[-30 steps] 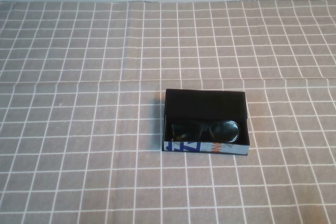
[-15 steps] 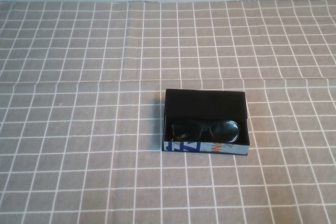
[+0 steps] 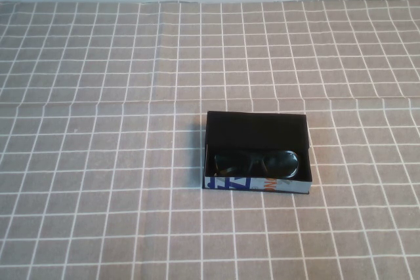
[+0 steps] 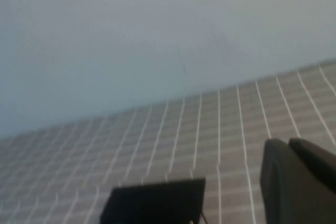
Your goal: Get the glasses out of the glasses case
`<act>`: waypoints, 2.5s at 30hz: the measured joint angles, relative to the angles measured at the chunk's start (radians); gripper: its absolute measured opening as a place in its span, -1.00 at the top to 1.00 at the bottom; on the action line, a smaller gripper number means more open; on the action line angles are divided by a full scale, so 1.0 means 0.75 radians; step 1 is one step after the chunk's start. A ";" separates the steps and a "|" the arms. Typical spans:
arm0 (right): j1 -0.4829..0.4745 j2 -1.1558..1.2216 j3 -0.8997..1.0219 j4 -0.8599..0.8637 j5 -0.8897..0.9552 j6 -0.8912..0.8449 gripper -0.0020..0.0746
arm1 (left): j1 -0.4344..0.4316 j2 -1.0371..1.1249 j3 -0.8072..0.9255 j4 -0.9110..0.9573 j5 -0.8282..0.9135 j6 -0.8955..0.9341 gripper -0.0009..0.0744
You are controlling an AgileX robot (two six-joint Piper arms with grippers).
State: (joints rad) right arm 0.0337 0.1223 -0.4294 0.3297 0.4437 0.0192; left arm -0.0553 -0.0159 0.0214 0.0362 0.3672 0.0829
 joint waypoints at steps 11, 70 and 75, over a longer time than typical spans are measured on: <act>0.000 0.722 -0.422 0.244 0.404 -0.700 0.99 | 0.000 0.000 0.000 0.000 0.000 0.000 0.99; 0.677 2.600 -1.650 -0.262 0.804 -1.259 0.16 | 0.000 0.000 0.000 0.000 0.000 0.000 0.99; 0.677 2.608 -1.650 -0.277 0.776 -1.258 0.16 | 0.000 0.000 0.000 0.000 0.000 0.000 0.99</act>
State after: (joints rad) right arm 0.5415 2.0780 -1.6672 0.1222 1.0257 -0.9245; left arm -0.0553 -0.0159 0.0214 0.0362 0.3672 0.0829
